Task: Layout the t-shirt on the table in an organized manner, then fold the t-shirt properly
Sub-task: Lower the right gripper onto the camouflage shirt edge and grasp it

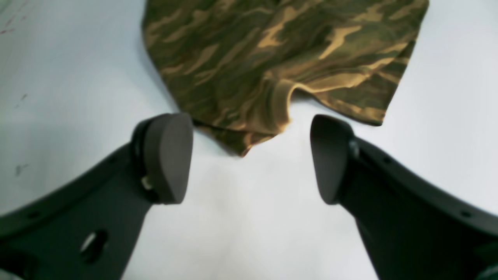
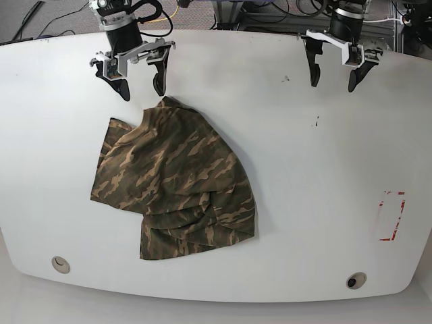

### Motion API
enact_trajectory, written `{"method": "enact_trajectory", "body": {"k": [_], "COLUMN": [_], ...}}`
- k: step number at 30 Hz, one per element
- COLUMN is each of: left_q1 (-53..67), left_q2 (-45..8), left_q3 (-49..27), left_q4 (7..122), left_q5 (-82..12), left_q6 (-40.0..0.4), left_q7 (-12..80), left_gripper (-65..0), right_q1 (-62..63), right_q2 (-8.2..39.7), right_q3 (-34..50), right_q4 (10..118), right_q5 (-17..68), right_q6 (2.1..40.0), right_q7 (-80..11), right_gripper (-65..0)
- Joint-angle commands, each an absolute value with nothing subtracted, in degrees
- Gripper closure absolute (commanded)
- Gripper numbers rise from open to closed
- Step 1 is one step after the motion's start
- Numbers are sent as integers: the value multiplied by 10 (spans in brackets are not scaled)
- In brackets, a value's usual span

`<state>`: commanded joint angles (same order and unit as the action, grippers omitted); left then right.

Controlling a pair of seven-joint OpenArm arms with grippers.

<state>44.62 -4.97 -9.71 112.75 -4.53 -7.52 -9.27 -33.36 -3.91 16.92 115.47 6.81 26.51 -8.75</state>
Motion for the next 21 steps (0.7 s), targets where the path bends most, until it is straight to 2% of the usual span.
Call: {"method": "enact_trajectory", "body": {"k": [3, 9, 14, 21], "left_q1": [424, 394, 380, 368], "left_q2": [-51, -87, -89, -89], "left_q3": [-91, -74, -73, -73], "left_q4": [1127, 1128, 1128, 1126], "left_q5": [-45, -45, -45, -45], "left_q6": [-82, -128, -129, -130], "left_q7": [-93, -93, -93, -92], "left_gripper": [-478, -478, -478, -478], "right_q1": [-284, -167, -87, -22], "right_q2": [-42, -58, -60, -59], "right_q3": [184, 215, 257, 298], "right_q4": [1155, 1138, 1098, 992], "right_q5": [69, 69, 69, 69], "right_q6": [265, 265, 265, 265], "right_q7": [-137, -246, -317, -335], "right_gripper": [-474, -474, -474, -474]}}
